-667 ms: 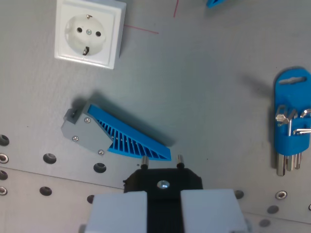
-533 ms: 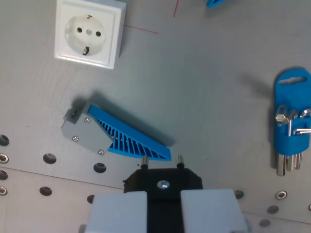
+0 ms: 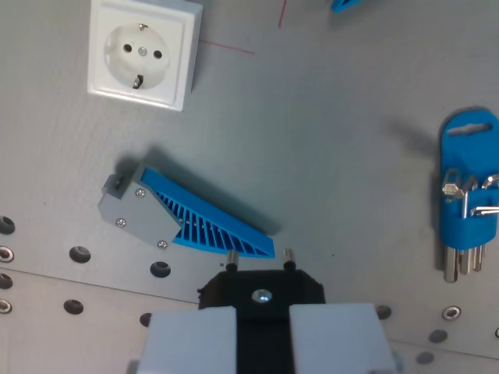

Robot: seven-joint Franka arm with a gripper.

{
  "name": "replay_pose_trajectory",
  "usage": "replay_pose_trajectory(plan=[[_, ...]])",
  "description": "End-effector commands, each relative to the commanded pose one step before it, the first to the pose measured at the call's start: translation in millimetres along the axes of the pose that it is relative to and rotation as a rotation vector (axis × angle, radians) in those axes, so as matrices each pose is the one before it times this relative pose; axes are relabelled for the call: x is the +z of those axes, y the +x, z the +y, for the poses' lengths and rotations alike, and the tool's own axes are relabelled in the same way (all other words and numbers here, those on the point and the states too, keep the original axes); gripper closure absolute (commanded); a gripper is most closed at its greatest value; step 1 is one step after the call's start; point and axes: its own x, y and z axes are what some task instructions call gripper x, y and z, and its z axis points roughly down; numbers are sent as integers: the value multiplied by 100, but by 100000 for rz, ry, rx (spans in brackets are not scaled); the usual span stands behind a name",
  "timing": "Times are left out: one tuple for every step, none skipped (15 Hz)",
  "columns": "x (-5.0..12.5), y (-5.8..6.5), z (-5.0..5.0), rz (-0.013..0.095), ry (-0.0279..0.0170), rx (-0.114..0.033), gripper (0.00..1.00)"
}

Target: Move above the white socket

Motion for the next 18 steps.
replay_pose_trajectory(plan=[[298,55,-126,245,8,1243,100],[108,23,-48,109,-8,322,100],[129,29,-58,216,-19,387,100],[149,36,-67,286,-48,537,100],[168,43,-76,385,-50,606,100],[149,43,-70,460,-51,565,100],[160,48,-80,443,-52,553,100],[172,51,-89,257,-19,488,100],[188,53,-95,184,8,616,100],[205,53,-99,200,28,284,100],[220,50,-101,77,43,361,100],[237,47,-103,-54,104,670,100],[255,44,-110,225,22,568,100],[271,45,-121,188,54,333,100],[289,45,-133,199,40,345,100],[306,44,-144,86,65,677,100],[321,41,-156,158,20,645,100],[336,40,-165,179,52,328,100]])
